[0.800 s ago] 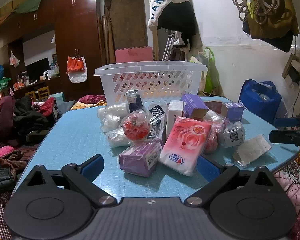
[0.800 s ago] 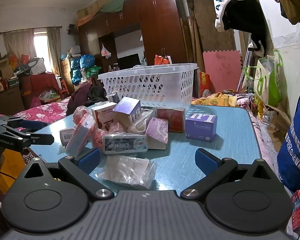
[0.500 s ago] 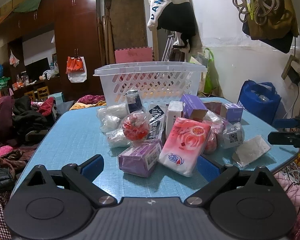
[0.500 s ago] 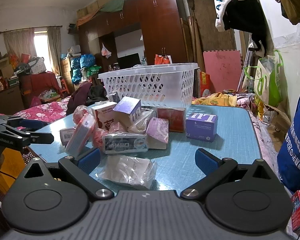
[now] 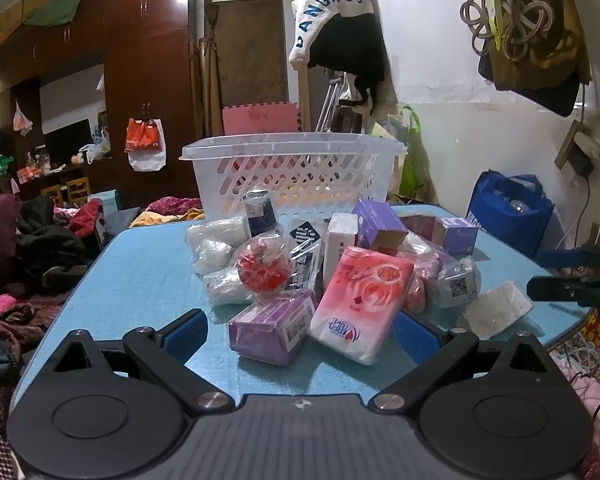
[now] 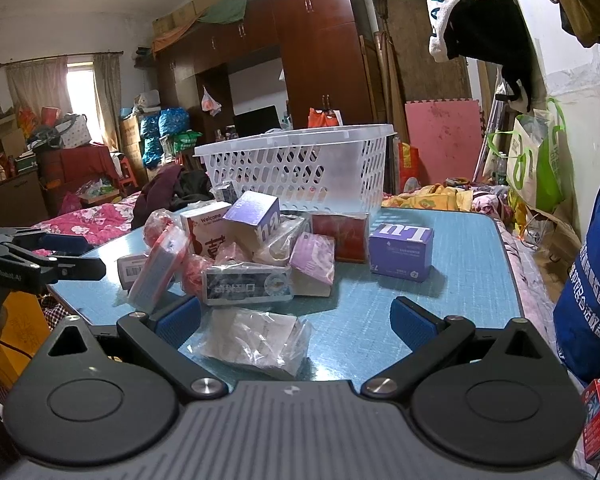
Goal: Organize objects
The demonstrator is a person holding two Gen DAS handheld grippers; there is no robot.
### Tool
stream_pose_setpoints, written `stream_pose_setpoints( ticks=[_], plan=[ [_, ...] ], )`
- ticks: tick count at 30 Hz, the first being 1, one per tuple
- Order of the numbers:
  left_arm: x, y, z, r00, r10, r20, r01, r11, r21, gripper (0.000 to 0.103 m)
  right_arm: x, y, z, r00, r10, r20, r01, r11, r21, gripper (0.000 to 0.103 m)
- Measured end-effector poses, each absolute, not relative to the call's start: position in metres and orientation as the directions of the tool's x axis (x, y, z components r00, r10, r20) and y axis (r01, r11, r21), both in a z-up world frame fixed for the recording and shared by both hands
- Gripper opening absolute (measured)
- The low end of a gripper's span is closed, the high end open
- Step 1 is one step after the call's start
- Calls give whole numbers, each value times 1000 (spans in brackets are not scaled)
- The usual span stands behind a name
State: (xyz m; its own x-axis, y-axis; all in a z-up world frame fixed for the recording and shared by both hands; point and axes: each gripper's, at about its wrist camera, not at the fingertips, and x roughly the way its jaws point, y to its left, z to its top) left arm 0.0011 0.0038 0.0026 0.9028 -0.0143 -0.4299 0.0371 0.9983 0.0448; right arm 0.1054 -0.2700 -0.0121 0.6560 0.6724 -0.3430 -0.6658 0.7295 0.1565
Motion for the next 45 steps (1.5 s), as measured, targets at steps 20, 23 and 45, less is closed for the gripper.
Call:
stream_pose_setpoints(
  ticks=[20,23,45],
  plan=[
    [16,25,-33,896,-22,-444,60,996,73,100,88,-247,-25,676,661,-327,-683,728,59,103],
    [17,24,-35,900,-24,-435,64,995,78,100,85,-243,-26,664,669,-334,-695,717,55,103],
    [12,21,-26,913,-45,-406,77,995,62,97,86,-247,-29,681,651,-336,-671,738,70,103]
  ],
)
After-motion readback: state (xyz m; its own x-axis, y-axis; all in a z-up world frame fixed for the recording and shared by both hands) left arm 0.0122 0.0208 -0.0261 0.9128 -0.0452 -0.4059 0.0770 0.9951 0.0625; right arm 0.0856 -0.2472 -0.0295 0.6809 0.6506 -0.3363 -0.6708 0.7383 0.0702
